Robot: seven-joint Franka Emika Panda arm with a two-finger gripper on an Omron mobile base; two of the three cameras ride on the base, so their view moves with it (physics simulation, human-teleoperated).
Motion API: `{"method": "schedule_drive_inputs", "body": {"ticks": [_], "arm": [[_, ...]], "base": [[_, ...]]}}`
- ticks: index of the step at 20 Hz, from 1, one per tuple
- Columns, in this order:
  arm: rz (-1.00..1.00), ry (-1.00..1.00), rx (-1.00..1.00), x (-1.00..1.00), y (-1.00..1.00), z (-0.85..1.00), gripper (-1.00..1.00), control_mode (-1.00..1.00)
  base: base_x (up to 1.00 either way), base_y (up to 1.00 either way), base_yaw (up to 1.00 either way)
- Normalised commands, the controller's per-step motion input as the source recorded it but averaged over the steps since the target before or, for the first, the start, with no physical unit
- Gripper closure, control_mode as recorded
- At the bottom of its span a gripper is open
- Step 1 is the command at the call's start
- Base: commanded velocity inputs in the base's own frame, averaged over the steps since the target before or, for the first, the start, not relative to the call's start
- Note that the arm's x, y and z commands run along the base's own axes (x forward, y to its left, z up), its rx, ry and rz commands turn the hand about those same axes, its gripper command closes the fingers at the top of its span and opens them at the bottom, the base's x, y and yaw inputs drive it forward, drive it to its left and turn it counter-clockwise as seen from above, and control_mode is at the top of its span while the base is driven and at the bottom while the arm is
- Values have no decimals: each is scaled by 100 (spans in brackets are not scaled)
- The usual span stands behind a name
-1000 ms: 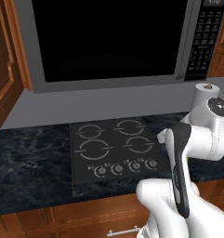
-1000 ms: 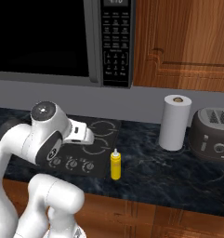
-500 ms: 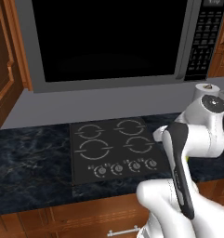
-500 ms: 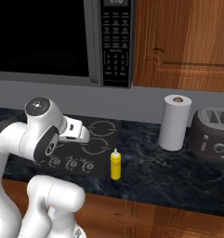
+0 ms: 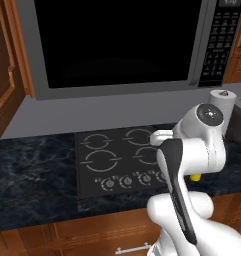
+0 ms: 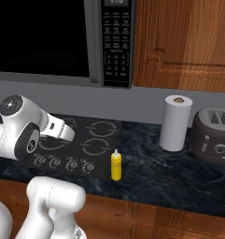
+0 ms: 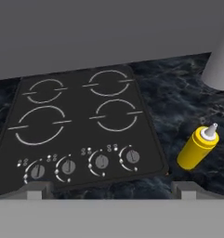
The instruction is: Take 2 condiments from the cabinet and move them on the counter near the stove.Make sure the condiments are lined up with each other, next to each other.
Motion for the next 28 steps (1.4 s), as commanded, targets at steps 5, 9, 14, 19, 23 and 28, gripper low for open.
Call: {"method": "schedule_drive_inputs", "body": {"ticks": [5, 9, 14, 19, 23, 28], "arm": [[-1, 0, 0, -1, 6, 12, -100, -100], [0, 0, 0, -23, 0, 28, -100, -100], [7, -3, 0, -40, 0, 15, -100, -100], [7, -4, 0, -38, 0, 7, -100, -100], [8, -1, 0, -28, 0, 3, -100, -100], [2, 0, 0, -22, 0, 1, -100, -100]], "base": [[0, 0, 0], [0, 0, 0], [0, 0, 0], [0, 0, 0], [0, 0, 0], [0, 0, 0]]}}
